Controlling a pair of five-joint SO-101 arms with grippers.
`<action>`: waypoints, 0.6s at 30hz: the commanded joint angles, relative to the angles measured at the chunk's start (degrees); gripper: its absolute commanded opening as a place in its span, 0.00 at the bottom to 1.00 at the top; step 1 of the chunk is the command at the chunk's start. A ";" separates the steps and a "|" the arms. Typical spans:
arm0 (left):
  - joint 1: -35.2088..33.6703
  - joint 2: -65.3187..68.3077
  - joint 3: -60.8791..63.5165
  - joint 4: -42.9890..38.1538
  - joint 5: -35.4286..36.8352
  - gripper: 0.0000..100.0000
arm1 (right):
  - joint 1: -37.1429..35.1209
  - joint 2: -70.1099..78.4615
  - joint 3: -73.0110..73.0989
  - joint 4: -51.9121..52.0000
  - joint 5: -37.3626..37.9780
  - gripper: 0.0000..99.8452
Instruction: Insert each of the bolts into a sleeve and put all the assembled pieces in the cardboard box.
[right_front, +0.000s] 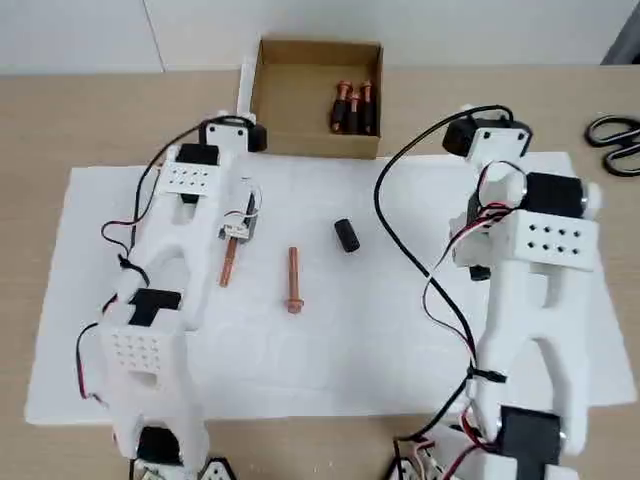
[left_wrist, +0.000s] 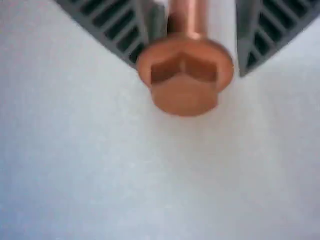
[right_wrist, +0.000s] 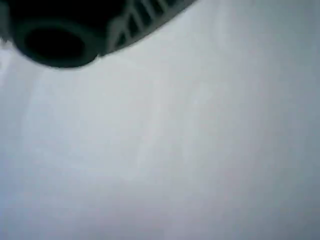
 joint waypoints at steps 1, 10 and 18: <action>-0.18 0.62 -0.04 -1.76 -0.18 0.10 | -0.22 -2.77 -0.35 0.40 -0.26 0.00; -0.18 2.20 -0.04 -2.20 0.18 0.02 | -0.22 -2.77 -0.35 0.40 -0.26 0.00; -0.09 -1.14 -1.80 0.62 0.18 0.01 | -0.40 -2.86 -0.35 0.40 -0.09 0.00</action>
